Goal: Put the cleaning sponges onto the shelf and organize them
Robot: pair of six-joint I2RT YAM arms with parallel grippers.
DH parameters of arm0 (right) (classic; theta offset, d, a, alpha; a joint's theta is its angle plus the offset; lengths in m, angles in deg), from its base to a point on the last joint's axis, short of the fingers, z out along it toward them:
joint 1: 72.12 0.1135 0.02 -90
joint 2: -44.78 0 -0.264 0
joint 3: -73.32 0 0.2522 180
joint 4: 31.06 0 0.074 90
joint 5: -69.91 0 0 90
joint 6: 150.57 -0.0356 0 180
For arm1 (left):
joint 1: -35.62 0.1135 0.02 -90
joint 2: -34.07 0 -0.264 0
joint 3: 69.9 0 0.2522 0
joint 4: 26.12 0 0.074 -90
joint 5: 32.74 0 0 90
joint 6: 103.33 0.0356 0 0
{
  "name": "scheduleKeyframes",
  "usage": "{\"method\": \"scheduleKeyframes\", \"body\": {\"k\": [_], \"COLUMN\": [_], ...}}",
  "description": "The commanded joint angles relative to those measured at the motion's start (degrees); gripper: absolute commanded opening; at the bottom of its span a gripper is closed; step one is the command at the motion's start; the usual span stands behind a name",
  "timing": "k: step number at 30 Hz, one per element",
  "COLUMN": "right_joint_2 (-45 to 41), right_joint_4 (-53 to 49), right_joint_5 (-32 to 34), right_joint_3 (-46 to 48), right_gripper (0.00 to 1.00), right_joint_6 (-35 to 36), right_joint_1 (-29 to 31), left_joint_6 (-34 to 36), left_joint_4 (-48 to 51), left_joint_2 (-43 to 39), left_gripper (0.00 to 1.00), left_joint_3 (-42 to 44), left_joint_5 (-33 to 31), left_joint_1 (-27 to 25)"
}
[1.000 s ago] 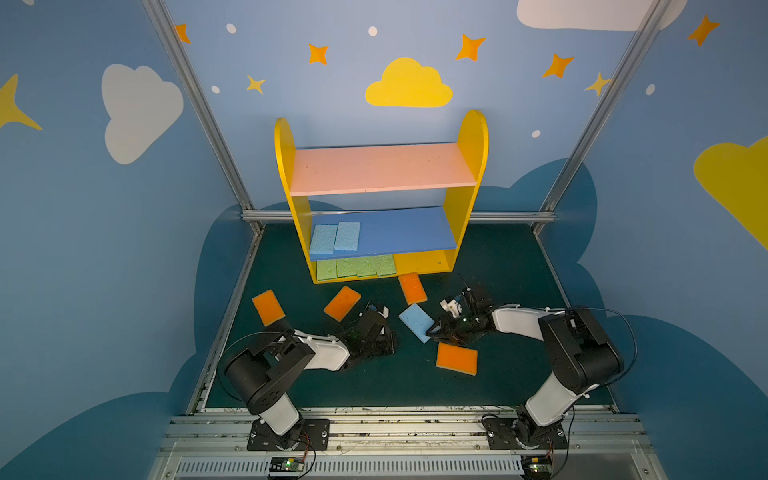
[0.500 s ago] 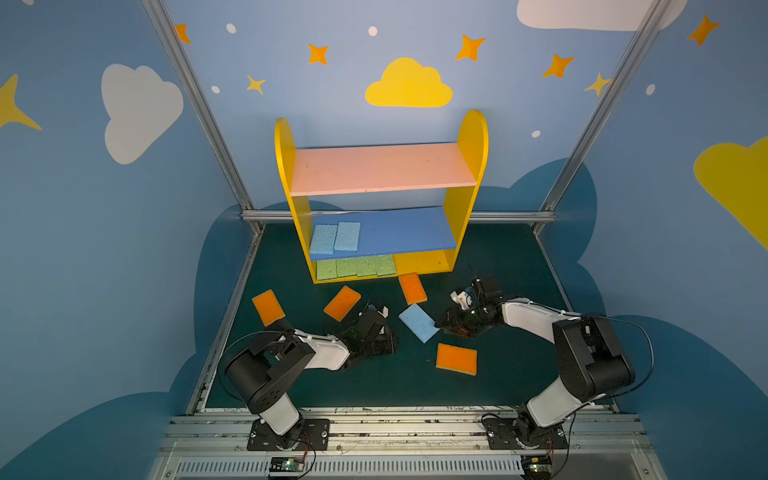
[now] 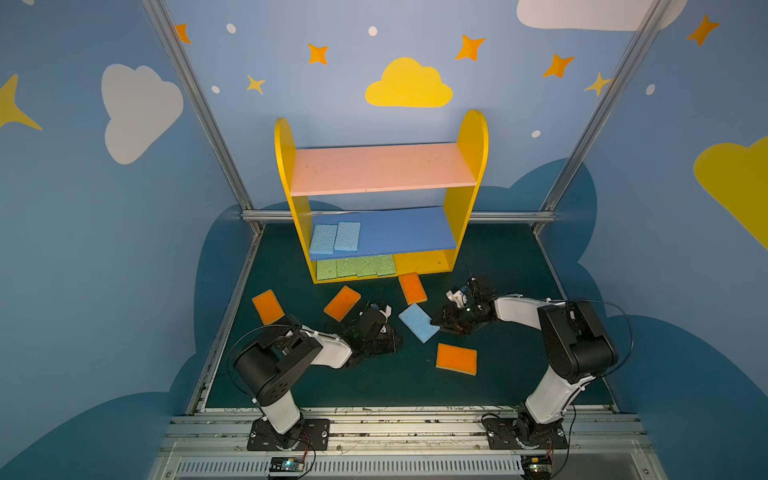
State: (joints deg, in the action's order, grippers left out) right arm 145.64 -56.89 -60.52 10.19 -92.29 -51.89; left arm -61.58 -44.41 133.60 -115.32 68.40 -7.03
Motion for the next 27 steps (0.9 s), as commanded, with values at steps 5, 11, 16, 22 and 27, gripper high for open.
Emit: {"method": "scheduleKeyframes", "body": {"k": [5, 11, 16, 22, 27], "right_joint_2": [1.9, 2.1, 0.9, -1.8, -3.3], "right_joint_4": [-1.0, -0.7, 1.4, 0.8, -3.2], "right_joint_5": [2.3, 1.8, 2.0, 2.4, 2.9], "right_joint_3": [-1.2, -1.3, -0.1, -0.9, -2.7], "right_gripper": [0.47, 0.20, 0.04, 0.00, 0.31], "right_joint_6": [-0.4, -0.5, -2.0, -2.3, 1.4], "right_joint_1": [2.4, 3.0, 3.1, 3.3, 3.6], "left_joint_6": [-6.8, -0.2, 5.9, 8.7, 8.8], "left_joint_4": [-11.5, 3.2, 16.7, 26.9, 30.0], "left_joint_2": [11.7, 2.6, -10.4, -22.0, -26.9], "left_gripper": [0.03, 0.03, 0.03, 0.04, 0.04], "left_joint_3": [5.1, 2.0, -0.1, -1.7, -1.5], "left_joint_5": [7.0, 2.7, -5.1, -10.6, -12.4], "left_joint_1": [-0.1, -0.4, -0.4, 0.0, 0.5]}}
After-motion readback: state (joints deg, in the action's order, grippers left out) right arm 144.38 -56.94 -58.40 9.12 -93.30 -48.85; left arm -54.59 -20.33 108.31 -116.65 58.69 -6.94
